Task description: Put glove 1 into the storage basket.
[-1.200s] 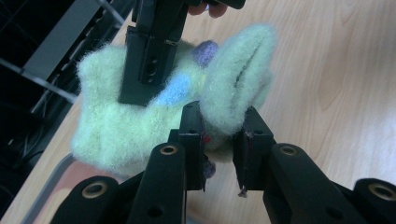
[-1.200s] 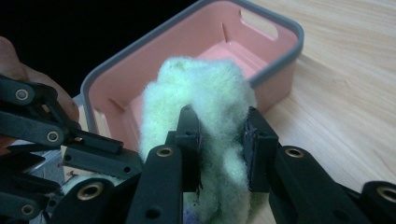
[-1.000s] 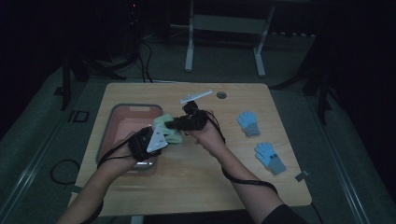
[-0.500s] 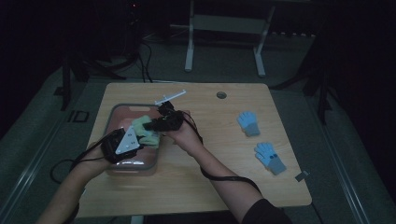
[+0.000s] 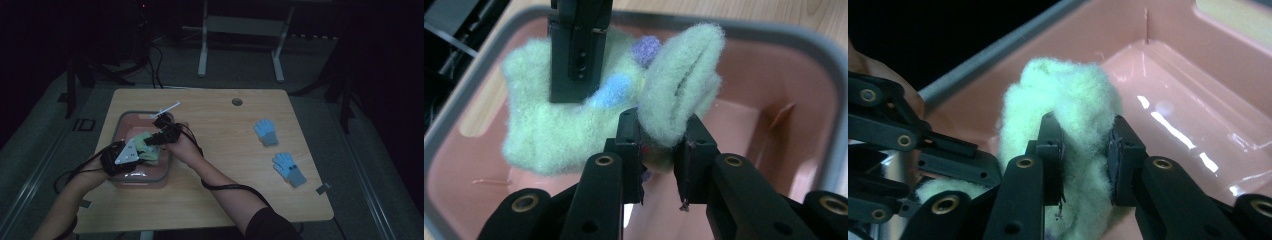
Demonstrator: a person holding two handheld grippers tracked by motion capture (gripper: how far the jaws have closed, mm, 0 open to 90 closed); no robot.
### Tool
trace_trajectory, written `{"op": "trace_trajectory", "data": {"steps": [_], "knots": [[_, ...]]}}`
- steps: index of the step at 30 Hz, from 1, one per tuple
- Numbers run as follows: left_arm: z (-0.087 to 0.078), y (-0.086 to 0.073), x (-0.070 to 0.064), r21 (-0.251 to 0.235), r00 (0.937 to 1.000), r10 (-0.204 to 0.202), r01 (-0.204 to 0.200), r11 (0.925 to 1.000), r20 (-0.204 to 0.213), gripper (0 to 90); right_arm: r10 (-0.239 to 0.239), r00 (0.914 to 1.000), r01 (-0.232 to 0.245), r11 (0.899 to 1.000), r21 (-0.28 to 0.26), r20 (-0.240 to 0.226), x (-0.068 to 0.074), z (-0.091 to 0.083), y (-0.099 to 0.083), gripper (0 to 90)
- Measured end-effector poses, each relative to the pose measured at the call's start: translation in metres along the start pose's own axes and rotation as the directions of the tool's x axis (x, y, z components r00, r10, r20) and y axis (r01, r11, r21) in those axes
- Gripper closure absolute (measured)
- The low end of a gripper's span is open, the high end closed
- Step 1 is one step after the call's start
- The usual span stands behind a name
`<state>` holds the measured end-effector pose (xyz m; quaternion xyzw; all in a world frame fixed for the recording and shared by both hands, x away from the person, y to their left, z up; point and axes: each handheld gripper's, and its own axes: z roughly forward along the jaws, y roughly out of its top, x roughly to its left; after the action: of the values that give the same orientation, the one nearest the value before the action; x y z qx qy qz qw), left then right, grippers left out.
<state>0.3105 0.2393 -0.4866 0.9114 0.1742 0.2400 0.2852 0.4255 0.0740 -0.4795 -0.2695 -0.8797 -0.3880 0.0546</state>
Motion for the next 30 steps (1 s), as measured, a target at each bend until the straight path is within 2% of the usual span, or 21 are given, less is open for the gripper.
{"op": "trace_trajectory", "data": {"steps": [4, 6, 7, 8, 10, 11, 13, 14, 15, 16, 18, 19, 21, 25, 26, 30], "knots": [[0.014, -0.002, 0.007, 0.053, 0.9978, -0.03, 0.027, 0.9982, 0.058, 75.3, -0.013, 0.9994, 0.012, 0.999, 0.039, 0.033, -0.004, 0.011, -0.003, 70.8], [0.02, -0.001, 0.009, 0.087, 0.9961, -0.034, 0.027, 0.9959, 0.082, 74.9, -0.015, 0.9986, 0.012, 0.999, 0.049, 0.05, -0.005, 0.014, -0.004, 67.0], [0.02, -0.001, 0.009, 0.087, 0.9961, -0.034, 0.027, 0.9959, 0.082, 74.5, -0.012, 0.9987, 0.009, 0.999, 0.051, 0.05, -0.006, 0.014, -0.004, 65.7], [0.028, 0.0, 0.011, 0.124, 0.9938, -0.034, 0.021, 0.992, 0.106, 74.2, -0.005, 0.9983, 0.002, 0.998, 0.058, 0.059, -0.006, 0.014, -0.005, 64.9], [0.032, 0.002, 0.011, 0.162, 0.9935, -0.038, 0.02, 0.9866, 0.107, 72.5, 0.003, 0.9983, -0.006, 0.998, 0.056, 0.058, -0.009, 0.012, -0.006, 59.8], [0.033, 0.002, 0.012, 0.174, 0.9931, -0.046, 0.027, 0.9844, 0.108, 70.5, 0.011, 0.9985, -0.014, 0.998, 0.057, 0.053, -0.01, 0.011, -0.006, 60.5], [0.034, 0.003, 0.013, 0.181, 0.9913, -0.061, 0.039, 0.9827, 0.116, 65.2, 0.007, 0.9986, -0.009, 0.999, 0.052, 0.052, -0.011, 0.006, -0.007, 60.0], [0.034, 0.003, 0.013, 0.181, 0.9913, -0.061, 0.039, 0.9827, 0.116, 59.7, 0.005, 0.999, -0.007, 0.999, 0.05, 0.046, -0.011, 0.004, -0.007, 59.3], [0.034, 0.005, 0.013, 0.186, 0.9892, -0.082, 0.058, 0.9807, 0.121, 54.5, 0.004, 0.9989, -0.007, 0.999, 0.047, 0.046, -0.012, 0.002, -0.007, 58.6], [0.033, 0.005, 0.012, 0.192, 0.9898, -0.083, 0.06, 0.9797, 0.116, 50.9, 0.003, 0.9991, -0.004, 0.999, 0.044, 0.042, -0.012, -0.001, -0.008, 58.7], [0.031, 0.006, 0.012, 0.197, 0.988, -0.111, 0.088, 0.9765, 0.108, 45.3, 0.003, 0.9996, -0.004, 0.999, 0.034, 0.027, -0.011, -0.006, -0.009, 58.6], [0.031, 0.006, 0.012, 0.197, 0.988, -0.111, 0.088, 0.9765, 0.108, 44.2, -0.003, 0.9997, 0.002, 1.0, 0.028, 0.025, -0.011, -0.009, -0.01, 58.6], [0.024, 0.006, 0.014, 0.203, 0.9833, -0.162, 0.142, 0.9688, 0.083, 40.7, -0.006, 0.9999, 0.006, 1.0, 0.019, 0.014, -0.01, -0.016, -0.011, 57.3], [0.01, 0.007, 0.018, 0.154, 0.9708, -0.236, 0.227, 0.9616, 0.042, 37.0, -0.016, 0.9999, 0.016, 1.0, -0.001, -0.002, -0.008, -0.03, -0.015, 55.7], [0.006, 0.008, 0.019, 0.132, 0.9653, -0.258, 0.25, 0.9592, 0.043, 35.9, -0.015, 0.9998, 0.015, 1.0, -0.005, -0.011, -0.008, -0.033, -0.016, 55.1], [-0.005, 0.017, 0.015, 0.06, 0.9509, -0.305, 0.302, 0.9515, 0.052, 35.4, -0.028, 0.9994, 0.028, 0.999, -0.025, -0.022, -0.006, -0.047, -0.022, 54.7]]}}
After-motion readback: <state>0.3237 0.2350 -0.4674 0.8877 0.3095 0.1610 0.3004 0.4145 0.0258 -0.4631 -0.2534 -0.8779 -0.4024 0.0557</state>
